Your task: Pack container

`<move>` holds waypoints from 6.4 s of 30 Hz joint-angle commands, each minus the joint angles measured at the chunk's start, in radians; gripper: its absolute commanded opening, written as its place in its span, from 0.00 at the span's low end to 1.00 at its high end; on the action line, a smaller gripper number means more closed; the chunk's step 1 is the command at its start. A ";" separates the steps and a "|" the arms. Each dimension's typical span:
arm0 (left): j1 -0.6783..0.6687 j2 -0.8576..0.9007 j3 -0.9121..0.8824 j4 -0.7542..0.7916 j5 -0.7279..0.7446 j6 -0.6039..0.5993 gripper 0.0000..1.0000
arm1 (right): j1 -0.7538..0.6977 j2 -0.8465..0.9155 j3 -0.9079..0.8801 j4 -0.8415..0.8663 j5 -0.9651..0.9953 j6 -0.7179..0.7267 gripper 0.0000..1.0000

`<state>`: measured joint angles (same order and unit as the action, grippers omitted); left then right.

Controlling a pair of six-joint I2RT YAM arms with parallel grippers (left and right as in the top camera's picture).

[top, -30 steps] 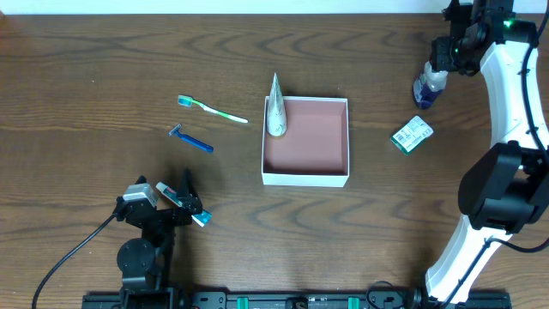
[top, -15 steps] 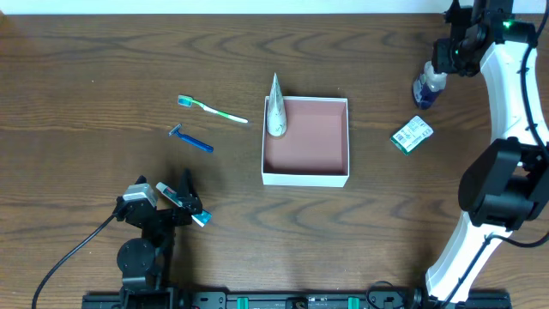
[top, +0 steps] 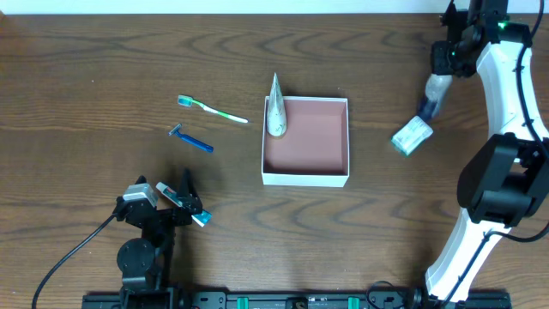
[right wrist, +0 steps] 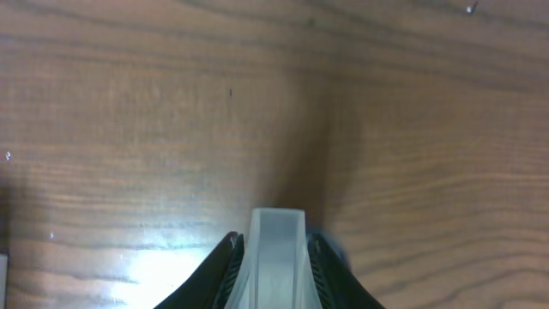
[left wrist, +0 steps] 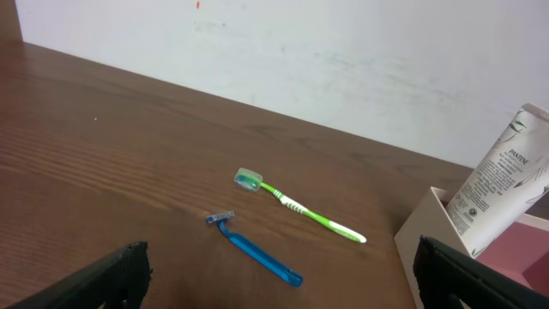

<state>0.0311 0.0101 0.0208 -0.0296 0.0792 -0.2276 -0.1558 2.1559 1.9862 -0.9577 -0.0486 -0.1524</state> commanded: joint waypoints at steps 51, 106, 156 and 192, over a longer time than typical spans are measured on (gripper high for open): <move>0.000 -0.005 -0.017 -0.034 0.018 0.016 0.98 | 0.531 -0.336 0.006 -0.057 -0.228 -0.047 0.22; 0.000 -0.005 -0.017 -0.034 0.018 0.016 0.98 | 0.615 -0.023 -0.013 0.121 -0.240 -0.100 0.41; 0.000 -0.005 -0.017 -0.034 0.018 0.016 0.98 | 0.542 -0.256 -0.313 -0.158 -0.183 0.202 0.38; 0.000 -0.005 -0.017 -0.034 0.018 0.016 0.98 | 0.543 -0.252 -0.577 0.421 -0.157 0.272 0.44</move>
<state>0.0311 0.0101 0.0208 -0.0296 0.0792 -0.2276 0.3725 1.8973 1.4158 -0.5480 -0.2008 0.1066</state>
